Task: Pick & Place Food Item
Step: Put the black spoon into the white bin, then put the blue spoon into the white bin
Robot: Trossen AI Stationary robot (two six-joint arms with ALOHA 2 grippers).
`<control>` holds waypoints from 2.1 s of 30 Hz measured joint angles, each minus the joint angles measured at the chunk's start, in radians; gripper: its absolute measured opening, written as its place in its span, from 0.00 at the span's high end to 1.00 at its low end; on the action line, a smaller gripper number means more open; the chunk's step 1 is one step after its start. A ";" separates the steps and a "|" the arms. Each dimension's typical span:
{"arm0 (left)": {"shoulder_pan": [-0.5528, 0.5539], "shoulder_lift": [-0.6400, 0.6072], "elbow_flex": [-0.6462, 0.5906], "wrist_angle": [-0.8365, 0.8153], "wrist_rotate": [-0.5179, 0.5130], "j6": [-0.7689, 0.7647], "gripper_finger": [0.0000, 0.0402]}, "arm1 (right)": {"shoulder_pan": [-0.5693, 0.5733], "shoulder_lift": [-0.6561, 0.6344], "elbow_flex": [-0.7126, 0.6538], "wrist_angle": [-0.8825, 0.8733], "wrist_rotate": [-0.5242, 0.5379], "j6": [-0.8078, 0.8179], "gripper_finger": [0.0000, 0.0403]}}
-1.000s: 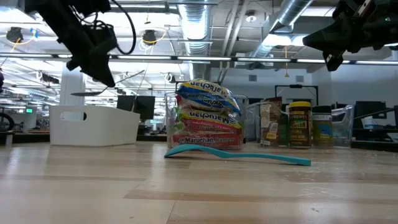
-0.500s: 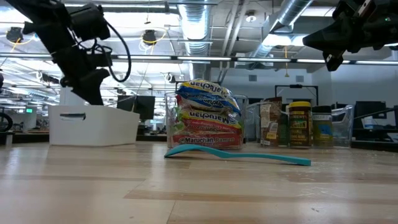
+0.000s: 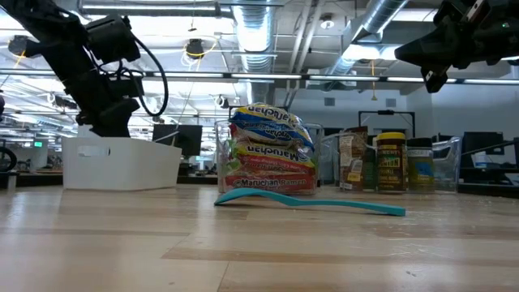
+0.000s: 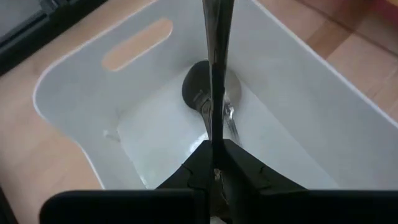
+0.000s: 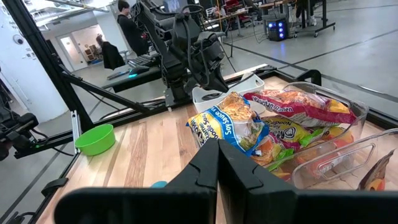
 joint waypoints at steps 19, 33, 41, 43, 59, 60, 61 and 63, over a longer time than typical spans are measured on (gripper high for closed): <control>0.000 0.000 -0.001 0.000 0.046 -0.001 0.91 | 0.000 0.000 0.000 0.000 0.000 0.000 1.00; -0.001 -0.078 0.002 0.130 0.217 -0.051 0.91 | 0.000 0.000 0.000 0.000 0.000 0.000 1.00; -0.024 -0.210 0.002 0.374 0.408 -0.212 0.91 | 0.000 0.000 0.000 0.000 0.000 0.000 1.00; -0.046 -0.241 0.002 0.464 0.444 -0.254 0.91 | 0.000 0.000 0.000 0.000 0.000 0.000 1.00; -0.352 -0.287 0.003 1.216 0.480 -0.324 0.91 | 0.000 0.000 0.000 0.000 0.000 0.000 1.00; -0.370 -0.282 0.003 1.231 0.470 -0.317 0.91 | 0.000 0.000 0.000 0.000 0.000 0.000 1.00; -0.390 -0.278 0.003 1.241 0.462 -0.310 0.91 | 0.000 0.000 0.000 0.000 0.000 0.000 1.00; -0.424 -0.262 0.003 1.263 0.439 -0.295 0.91 | 0.000 0.000 0.000 0.000 0.000 0.000 1.00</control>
